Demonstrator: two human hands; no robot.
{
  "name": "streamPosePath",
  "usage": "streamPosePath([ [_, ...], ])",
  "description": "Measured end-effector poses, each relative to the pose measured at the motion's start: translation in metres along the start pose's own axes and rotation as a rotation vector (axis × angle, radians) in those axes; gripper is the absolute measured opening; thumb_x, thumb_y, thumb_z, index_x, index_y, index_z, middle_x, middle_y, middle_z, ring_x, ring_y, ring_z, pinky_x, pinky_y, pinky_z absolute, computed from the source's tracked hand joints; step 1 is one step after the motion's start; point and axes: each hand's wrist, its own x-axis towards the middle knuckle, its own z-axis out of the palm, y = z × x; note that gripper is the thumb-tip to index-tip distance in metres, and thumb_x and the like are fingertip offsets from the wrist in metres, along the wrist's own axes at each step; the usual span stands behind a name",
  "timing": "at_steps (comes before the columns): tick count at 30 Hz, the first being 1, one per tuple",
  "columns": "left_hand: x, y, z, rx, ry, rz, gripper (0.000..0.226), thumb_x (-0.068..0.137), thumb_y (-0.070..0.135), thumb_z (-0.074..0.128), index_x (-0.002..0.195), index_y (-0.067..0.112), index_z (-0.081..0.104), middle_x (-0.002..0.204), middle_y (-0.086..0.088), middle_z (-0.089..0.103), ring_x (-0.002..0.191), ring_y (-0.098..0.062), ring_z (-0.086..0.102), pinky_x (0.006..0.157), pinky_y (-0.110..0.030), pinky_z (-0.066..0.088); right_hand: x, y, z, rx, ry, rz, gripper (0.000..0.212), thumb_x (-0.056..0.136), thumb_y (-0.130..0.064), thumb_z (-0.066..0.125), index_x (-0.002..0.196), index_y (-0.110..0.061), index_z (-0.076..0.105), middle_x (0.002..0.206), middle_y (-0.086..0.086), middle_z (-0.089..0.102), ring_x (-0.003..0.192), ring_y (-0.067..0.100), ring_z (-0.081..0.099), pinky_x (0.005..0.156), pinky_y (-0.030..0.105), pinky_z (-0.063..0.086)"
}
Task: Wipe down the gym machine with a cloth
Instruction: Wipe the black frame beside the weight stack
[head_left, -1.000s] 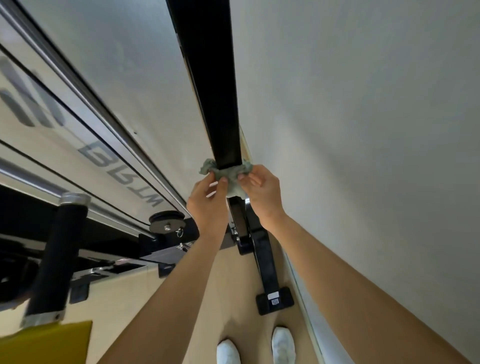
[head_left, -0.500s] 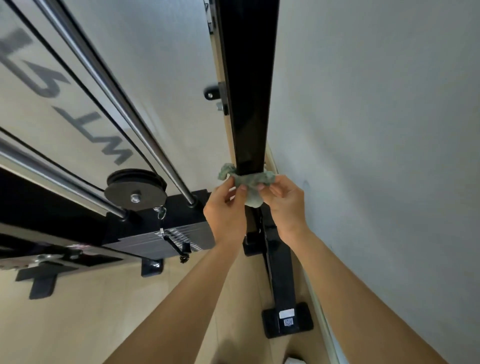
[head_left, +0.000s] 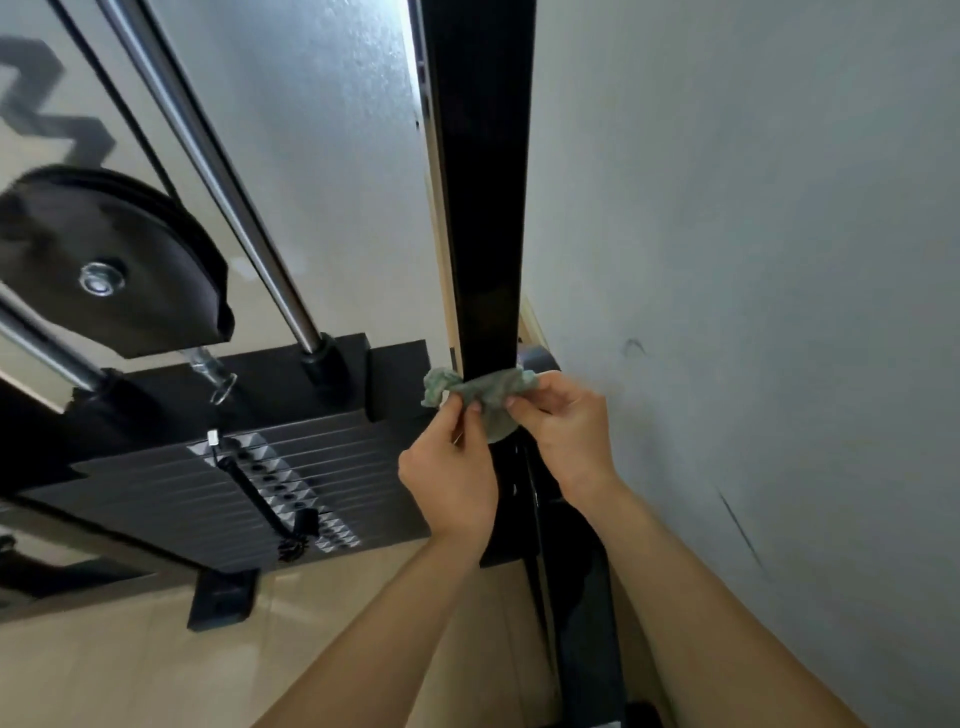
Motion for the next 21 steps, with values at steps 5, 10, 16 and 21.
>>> streamPosePath([
  [5,-0.010,-0.047,0.013,0.085,0.010,0.049,0.012,0.096,0.018,0.067,0.091,0.016,0.079,0.062,0.004,0.069,0.054,-0.012,0.061,0.057,-0.023,0.045,0.004,0.044,-0.014,-0.277,-0.033,-0.063,0.014,0.081,-0.003,0.079,0.081,-0.016,0.072,0.083,0.000,0.077,0.083,0.016,0.075,0.079,0.039,0.062],
  [10,-0.017,-0.075,0.013,0.011,-0.079,-0.063,0.010,0.093,0.021,0.070,0.088,0.018,0.079,0.070,0.006,0.072,0.065,-0.016,0.068,0.067,-0.034,0.055,-0.001,0.056,-0.016,-0.449,-0.002,-0.123,0.014,0.080,-0.006,0.080,0.076,-0.017,0.072,0.074,-0.006,0.074,0.075,0.009,0.073,0.073,0.036,0.062],
  [16,-0.025,-0.089,0.006,-0.459,-0.268,-0.478,0.011,0.093,0.010,0.070,0.090,0.016,0.079,0.086,-0.007,0.078,0.089,-0.027,0.076,0.079,-0.039,0.063,-0.018,0.058,-0.022,-0.662,-0.145,-0.211,0.010,0.082,-0.012,0.080,0.079,-0.020,0.074,0.072,-0.009,0.071,0.069,0.007,0.068,0.065,0.027,0.058],
  [21,-0.024,-0.069,-0.008,-0.833,-0.463,-0.667,0.016,0.099,0.011,0.060,0.107,0.009,0.074,0.105,-0.010,0.077,0.100,-0.022,0.074,0.082,-0.035,0.060,-0.025,0.053,-0.027,-0.694,-0.387,-0.124,0.013,0.083,-0.015,0.079,0.094,-0.022,0.078,0.083,-0.008,0.075,0.078,0.009,0.072,0.077,0.040,0.060],
])
